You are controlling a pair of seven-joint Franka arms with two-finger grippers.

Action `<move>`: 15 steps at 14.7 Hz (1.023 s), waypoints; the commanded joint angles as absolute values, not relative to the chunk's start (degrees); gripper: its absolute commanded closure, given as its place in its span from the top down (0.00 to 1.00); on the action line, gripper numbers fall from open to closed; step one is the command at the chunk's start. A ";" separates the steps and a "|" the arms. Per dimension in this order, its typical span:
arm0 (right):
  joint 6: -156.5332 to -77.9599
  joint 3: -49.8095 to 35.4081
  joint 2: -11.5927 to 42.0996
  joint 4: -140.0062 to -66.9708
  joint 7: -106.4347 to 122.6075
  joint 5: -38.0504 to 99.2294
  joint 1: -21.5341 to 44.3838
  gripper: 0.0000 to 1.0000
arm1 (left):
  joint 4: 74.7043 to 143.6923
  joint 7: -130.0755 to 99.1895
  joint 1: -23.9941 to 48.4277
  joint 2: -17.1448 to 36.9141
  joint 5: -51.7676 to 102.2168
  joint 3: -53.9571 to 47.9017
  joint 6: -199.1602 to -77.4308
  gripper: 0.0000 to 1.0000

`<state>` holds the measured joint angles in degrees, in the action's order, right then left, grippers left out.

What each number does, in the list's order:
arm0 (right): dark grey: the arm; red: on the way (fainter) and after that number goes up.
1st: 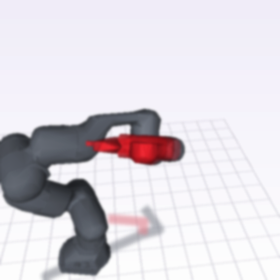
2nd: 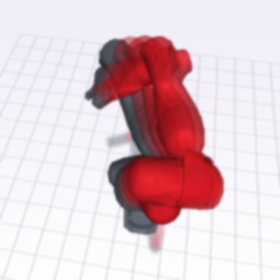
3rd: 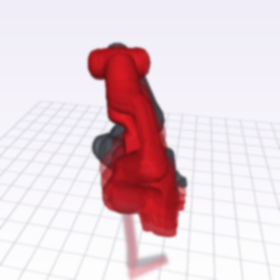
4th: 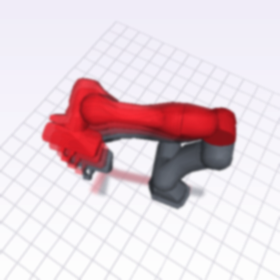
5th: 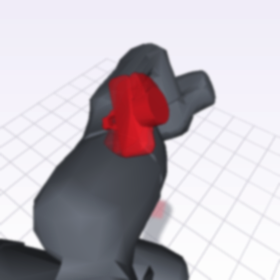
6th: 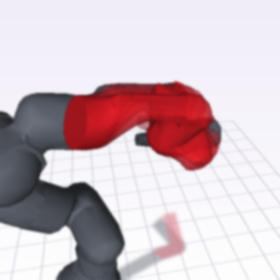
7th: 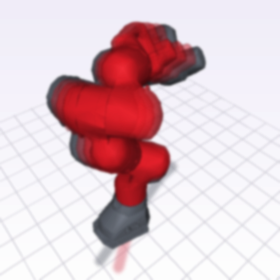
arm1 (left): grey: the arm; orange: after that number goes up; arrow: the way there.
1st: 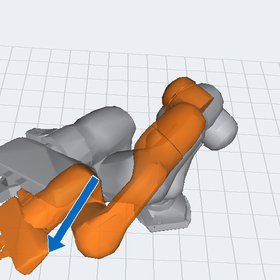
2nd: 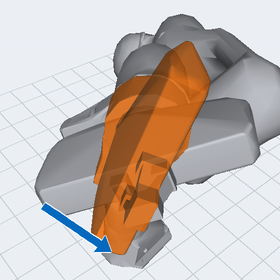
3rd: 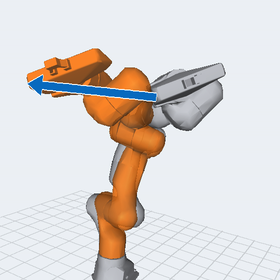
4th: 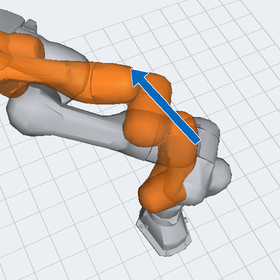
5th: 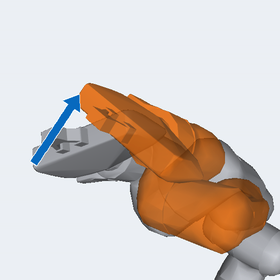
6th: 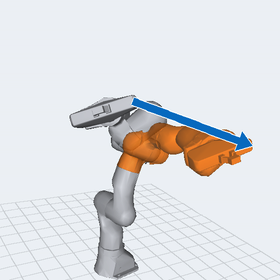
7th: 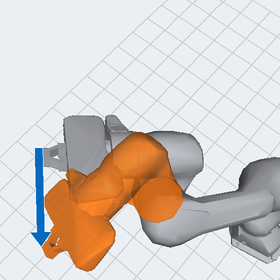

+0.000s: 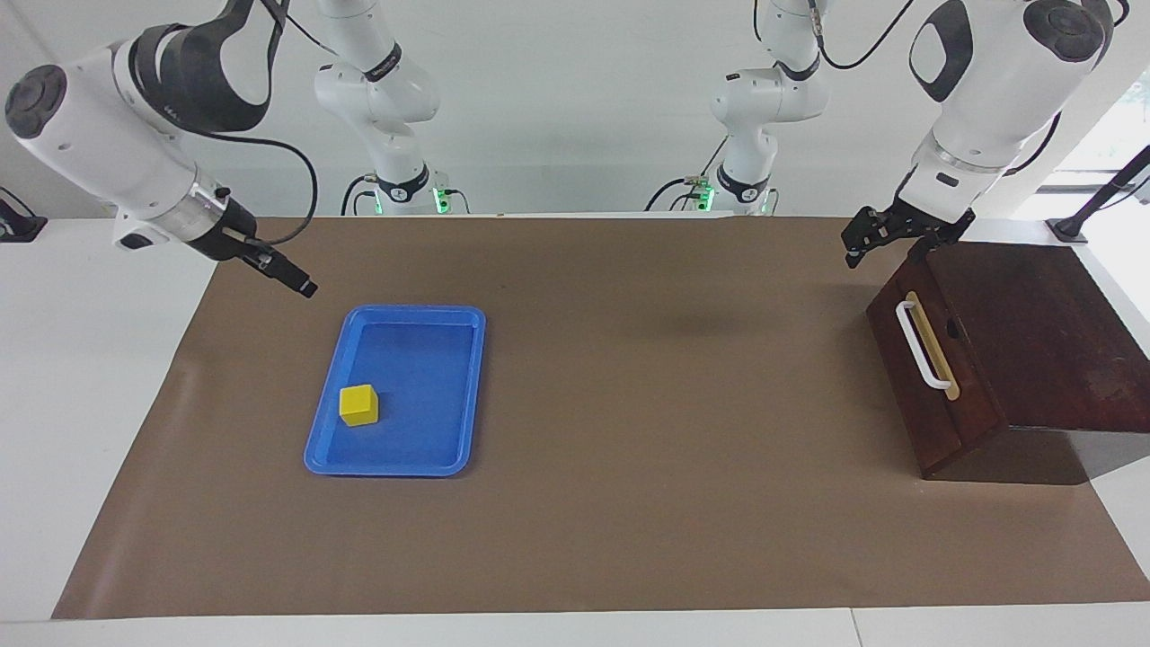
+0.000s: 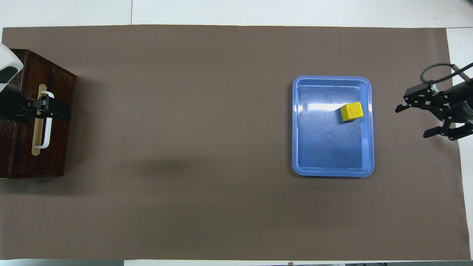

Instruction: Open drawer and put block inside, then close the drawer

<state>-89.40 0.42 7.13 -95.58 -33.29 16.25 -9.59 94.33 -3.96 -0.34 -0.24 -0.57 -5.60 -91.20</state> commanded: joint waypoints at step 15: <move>-102.57 0.53 24.43 -101.87 -46.93 42.01 -15.47 1.00 | 95.18 -3.87 1.84 -1.49 0.00 -6.15 -93.06 1.00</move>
